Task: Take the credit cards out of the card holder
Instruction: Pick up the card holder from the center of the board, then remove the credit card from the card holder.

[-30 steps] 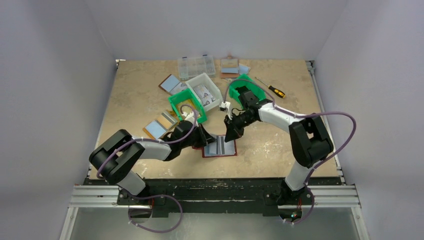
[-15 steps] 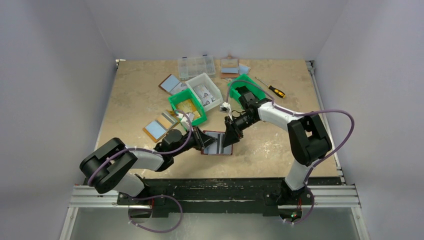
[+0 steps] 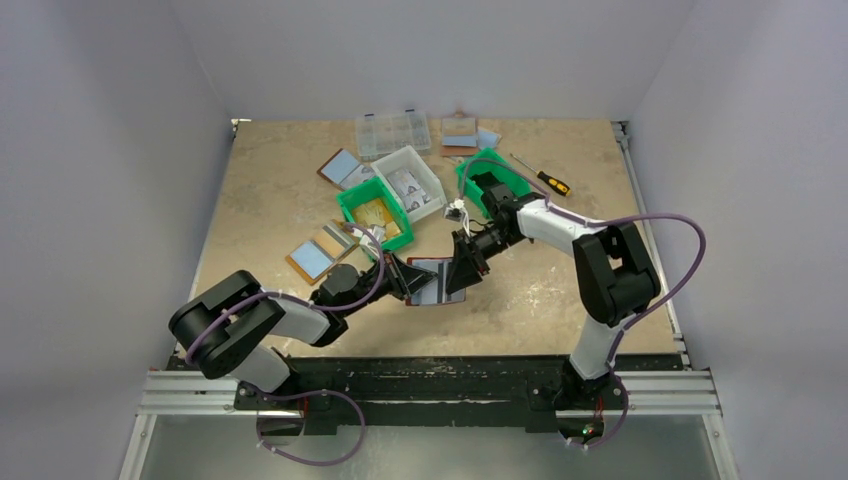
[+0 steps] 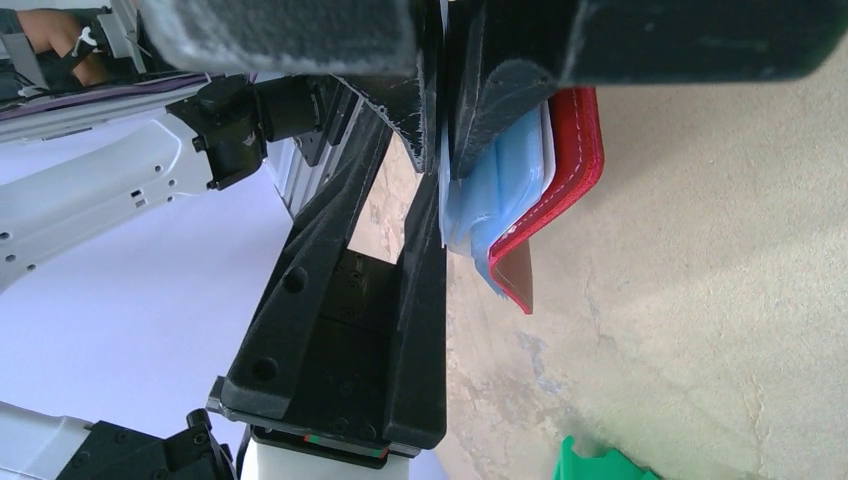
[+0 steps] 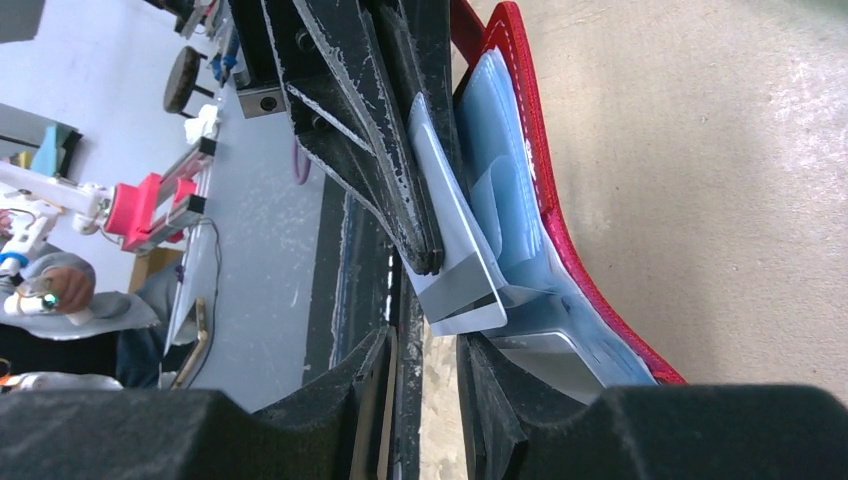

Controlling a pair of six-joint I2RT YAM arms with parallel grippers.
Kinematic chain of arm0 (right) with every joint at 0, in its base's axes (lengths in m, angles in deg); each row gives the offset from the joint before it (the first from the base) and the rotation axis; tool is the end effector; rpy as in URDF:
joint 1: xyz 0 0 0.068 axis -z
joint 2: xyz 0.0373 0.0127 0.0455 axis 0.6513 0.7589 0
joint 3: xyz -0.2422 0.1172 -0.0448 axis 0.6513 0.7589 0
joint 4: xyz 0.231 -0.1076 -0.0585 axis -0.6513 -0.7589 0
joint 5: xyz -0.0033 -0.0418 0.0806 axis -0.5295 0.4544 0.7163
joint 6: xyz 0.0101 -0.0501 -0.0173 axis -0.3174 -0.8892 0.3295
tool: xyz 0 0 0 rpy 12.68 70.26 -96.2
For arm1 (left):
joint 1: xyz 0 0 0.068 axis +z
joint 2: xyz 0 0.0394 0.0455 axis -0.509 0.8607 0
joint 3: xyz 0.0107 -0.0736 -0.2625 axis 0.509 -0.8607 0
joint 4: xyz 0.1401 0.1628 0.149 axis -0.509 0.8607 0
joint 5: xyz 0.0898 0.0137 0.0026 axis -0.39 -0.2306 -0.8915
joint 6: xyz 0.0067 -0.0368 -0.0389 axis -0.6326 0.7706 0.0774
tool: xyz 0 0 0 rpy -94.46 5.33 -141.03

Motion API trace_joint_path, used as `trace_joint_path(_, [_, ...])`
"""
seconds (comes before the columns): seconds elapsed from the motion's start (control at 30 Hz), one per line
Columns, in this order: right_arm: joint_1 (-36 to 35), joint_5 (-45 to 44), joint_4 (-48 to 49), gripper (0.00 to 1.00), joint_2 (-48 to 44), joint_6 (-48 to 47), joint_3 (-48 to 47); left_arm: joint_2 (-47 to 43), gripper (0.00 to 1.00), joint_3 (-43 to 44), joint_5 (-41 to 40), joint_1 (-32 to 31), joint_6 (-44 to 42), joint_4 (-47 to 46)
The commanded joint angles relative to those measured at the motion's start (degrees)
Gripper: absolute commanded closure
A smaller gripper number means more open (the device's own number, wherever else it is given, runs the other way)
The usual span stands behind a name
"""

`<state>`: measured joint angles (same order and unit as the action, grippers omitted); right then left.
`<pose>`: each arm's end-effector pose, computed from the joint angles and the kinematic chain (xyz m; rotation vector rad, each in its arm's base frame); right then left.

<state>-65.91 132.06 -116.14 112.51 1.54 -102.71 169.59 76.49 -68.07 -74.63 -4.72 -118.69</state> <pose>0.2773 0.1680 0.1864 -1.3059 2.0215 1.6706 0.1723 -0.1770 0.1629 0.0396 1.8071 -1.4446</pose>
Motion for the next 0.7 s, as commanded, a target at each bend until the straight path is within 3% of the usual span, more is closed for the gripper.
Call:
trace_joint_path(0.0, [0.0, 6.1, -2.1, 0.64, 0.6, -1.3, -2.8, 0.6, 1.00, 0.3, 1.5, -0.6, 0.8, -9.0])
trace_joint_path(0.2, [0.5, 8.8, -2.3, 0.66, 0.3, -0.6, -3.0, 0.6, 1.00, 0.7, 0.9, -0.9, 0.7, -7.8])
trace_joint_path(0.37, [1.6, 10.5, 1.6, 0.73, 0.2, 4.7, -1.9, 0.4, 1.00, 1.5, -1.1, -1.4, 0.2, -4.2])
trace_joint_path(0.5, [1.7, 10.9, 4.9, 0.79, 0.3, 9.3, -1.0, -0.2, 1.00, 3.2, -3.4, -2.4, -1.1, 0.6])
trace_joint_path(0.67, [1.7, 10.2, 8.5, 0.80, 0.6, 13.5, 0.0, -1.1, 1.00, 6.3, -7.0, -4.4, -3.4, 8.8])
